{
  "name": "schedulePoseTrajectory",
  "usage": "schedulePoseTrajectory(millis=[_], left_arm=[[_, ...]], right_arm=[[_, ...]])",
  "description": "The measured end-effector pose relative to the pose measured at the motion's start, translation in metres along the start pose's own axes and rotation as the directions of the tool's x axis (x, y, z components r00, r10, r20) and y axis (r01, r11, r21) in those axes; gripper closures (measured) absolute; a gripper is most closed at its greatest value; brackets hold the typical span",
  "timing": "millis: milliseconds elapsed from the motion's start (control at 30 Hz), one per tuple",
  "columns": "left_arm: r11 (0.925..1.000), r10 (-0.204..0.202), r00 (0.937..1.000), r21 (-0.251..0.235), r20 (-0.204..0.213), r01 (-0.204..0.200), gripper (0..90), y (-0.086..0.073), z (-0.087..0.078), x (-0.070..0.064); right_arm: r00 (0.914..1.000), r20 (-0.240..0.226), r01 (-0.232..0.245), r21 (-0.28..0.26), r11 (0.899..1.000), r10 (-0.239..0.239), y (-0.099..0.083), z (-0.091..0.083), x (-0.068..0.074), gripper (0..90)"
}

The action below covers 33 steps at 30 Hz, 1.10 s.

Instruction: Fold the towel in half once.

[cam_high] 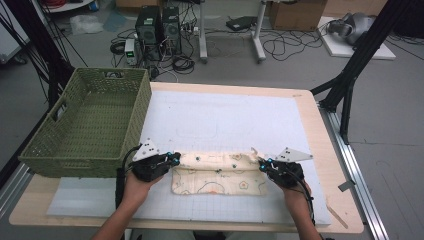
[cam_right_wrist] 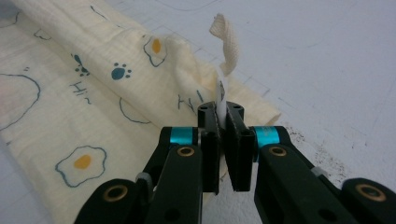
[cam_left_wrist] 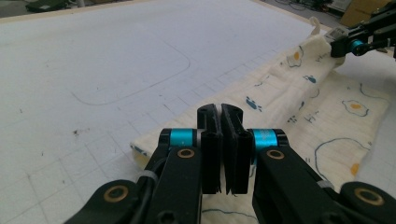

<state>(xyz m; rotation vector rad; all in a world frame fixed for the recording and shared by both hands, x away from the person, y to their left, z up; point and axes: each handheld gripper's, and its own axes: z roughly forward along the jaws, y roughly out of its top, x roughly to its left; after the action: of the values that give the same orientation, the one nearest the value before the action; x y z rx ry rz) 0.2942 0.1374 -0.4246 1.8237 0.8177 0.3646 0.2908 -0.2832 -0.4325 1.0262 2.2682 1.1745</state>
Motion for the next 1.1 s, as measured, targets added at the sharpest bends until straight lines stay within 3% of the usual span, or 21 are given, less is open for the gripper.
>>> schedulePoseTrajectory(millis=[367,467,567,733,933,1033,1100], left_arm=[[0.9998,-0.002,0.9998,0.021,0.02,0.001,86.0,-0.011,-0.003,-0.006],[0.9998,-0.002,0.9997,0.017,0.025,0.002,86.0,-0.011,-0.007,-0.008],[0.9995,-0.004,0.9995,0.032,0.032,0.003,86.0,-0.015,-0.007,-0.01],[0.9984,0.0,0.9993,0.056,0.038,-0.002,85.8,-0.02,-0.008,-0.012],[0.9972,-0.018,0.9985,0.073,0.052,0.014,84.8,-0.026,-0.01,-0.012],[0.9962,-0.043,0.9972,0.079,0.061,0.038,77.4,-0.027,-0.009,-0.011],[0.9938,-0.091,0.9931,0.071,0.074,0.086,57.4,-0.026,-0.008,-0.008]], right_arm=[[0.9997,-0.019,0.014,0.004,1.0,-0.014,-0.007,-0.006,0.003,85.4],[0.9988,-0.031,0.038,-0.011,0.999,-0.038,-0.008,-0.011,0.005,85.3],[0.9978,-0.042,0.052,0.015,0.999,-0.051,-0.013,-0.011,0.006,84.8],[0.9971,-0.051,0.057,0.011,0.998,-0.057,-0.015,-0.014,0.008,84.4],[0.9932,-0.055,0.104,0.022,0.994,-0.102,-0.02,-0.018,0.01,82.6],[0.9951,-0.047,0.088,0.026,0.996,-0.087,-0.022,-0.021,0.008,78.3],[0.9951,-0.035,0.093,0.035,0.995,-0.092,-0.024,-0.022,0.007,74.4]])
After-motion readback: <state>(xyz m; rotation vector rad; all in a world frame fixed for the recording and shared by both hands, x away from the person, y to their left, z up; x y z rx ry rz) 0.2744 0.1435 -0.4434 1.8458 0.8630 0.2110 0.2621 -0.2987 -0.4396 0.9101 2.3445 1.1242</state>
